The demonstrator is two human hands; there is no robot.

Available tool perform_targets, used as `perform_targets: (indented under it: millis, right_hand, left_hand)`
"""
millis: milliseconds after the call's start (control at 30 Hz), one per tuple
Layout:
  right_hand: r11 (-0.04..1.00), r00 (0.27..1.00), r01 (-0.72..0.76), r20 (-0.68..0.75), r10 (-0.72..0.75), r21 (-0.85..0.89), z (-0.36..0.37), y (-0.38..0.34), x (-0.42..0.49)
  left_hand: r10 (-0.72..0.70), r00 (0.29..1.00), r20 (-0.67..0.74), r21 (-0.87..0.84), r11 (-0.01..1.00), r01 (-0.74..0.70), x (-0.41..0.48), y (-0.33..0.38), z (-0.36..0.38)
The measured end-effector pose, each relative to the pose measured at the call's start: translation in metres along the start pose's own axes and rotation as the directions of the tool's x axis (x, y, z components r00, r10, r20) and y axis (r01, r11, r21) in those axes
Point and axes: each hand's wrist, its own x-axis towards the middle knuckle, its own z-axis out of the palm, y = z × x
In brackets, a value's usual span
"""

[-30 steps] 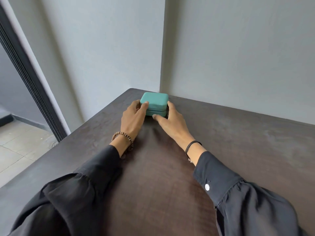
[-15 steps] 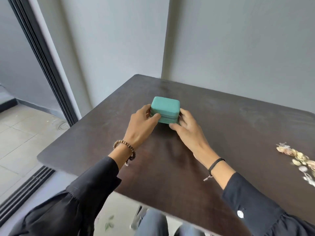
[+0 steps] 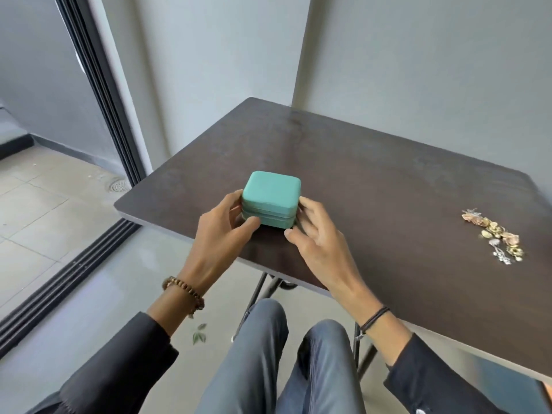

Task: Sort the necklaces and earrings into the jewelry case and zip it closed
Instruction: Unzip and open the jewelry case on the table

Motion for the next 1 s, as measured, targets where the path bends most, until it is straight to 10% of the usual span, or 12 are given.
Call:
perform_targets:
  millis: [367,600,1000]
  right_hand:
    - [0.970,0.998,0.066,-0.004,-0.069,-0.233,-0.002,0.010,0.048]
    - [0.976,0.950,0.122,0.306,-0.062,-0.182,0.001,0.001,0.116]
    - [0.996,0.839,0.094,0.538,-0.080,0.001,-0.020,0.001,0.148]
  left_hand:
    - [-0.053,0.989,0.137,0.435,0.900,-0.012,0.021,-0.026,-0.044]
    - [-0.054,0.926,0.375,0.272,0.961,-0.054,0.070,-0.027,-0.043]
    - [0.029,0.942,0.334,0.113,0.991,-0.070,0.075,-0.035,-0.044]
